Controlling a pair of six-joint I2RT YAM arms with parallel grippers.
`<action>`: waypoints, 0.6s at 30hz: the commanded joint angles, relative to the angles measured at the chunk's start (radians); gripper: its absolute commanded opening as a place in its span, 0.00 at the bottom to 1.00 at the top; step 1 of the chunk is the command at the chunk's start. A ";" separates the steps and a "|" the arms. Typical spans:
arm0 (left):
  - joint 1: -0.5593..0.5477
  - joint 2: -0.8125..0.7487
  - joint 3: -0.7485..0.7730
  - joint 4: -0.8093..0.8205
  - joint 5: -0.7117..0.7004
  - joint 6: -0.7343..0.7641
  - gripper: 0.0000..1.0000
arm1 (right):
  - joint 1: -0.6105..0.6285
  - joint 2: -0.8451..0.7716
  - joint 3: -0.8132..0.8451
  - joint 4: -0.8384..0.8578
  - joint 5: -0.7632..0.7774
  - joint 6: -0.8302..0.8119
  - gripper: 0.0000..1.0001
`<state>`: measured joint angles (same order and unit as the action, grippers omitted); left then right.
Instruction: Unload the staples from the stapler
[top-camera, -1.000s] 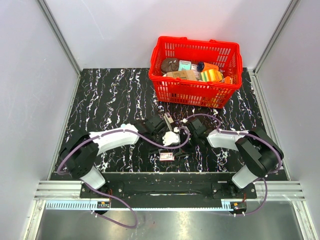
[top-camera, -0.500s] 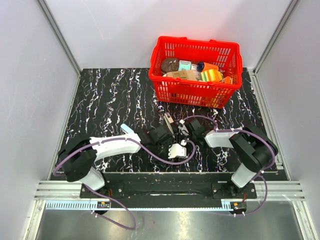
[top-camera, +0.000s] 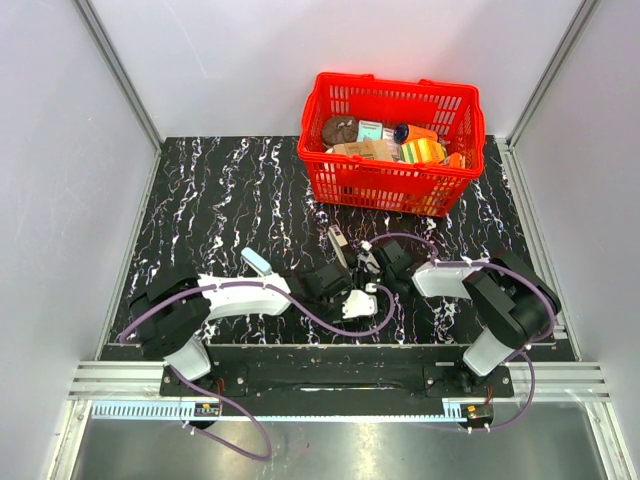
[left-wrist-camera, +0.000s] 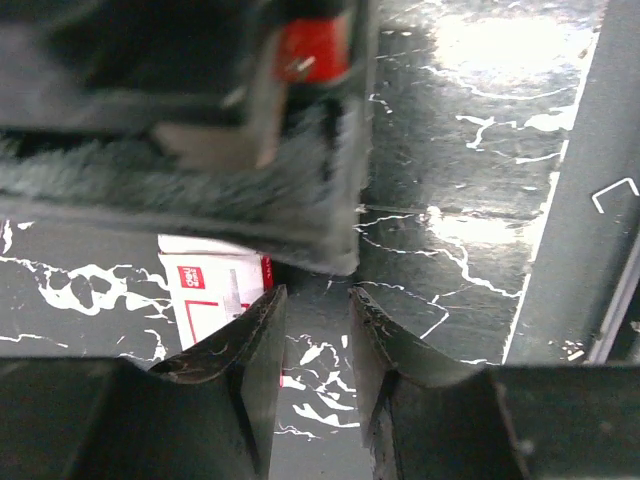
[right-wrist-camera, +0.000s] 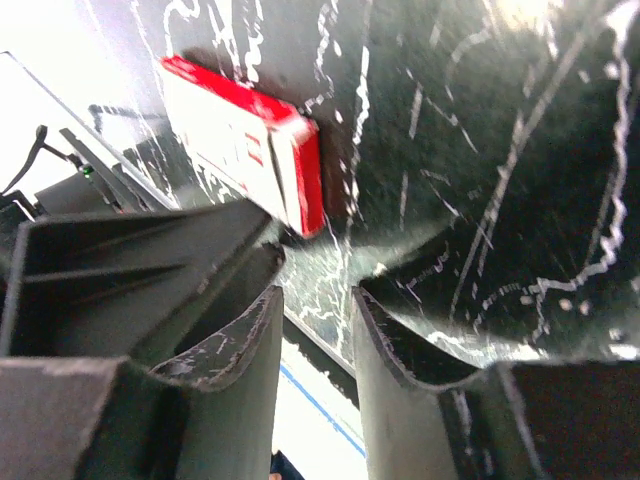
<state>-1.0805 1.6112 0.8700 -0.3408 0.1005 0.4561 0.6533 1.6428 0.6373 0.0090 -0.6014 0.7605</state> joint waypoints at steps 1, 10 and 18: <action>0.002 0.016 0.008 0.017 -0.087 -0.017 0.35 | 0.003 -0.023 -0.048 -0.236 0.149 -0.059 0.41; 0.062 -0.092 0.044 -0.098 0.013 -0.011 0.36 | 0.002 -0.221 0.012 -0.426 0.222 -0.098 0.40; 0.229 -0.221 0.277 -0.366 -0.051 0.023 0.85 | 0.000 -0.397 0.156 -0.550 0.377 -0.171 0.76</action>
<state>-0.9276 1.5036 1.0317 -0.5999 0.0895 0.4538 0.6533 1.3350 0.6891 -0.4614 -0.3470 0.6525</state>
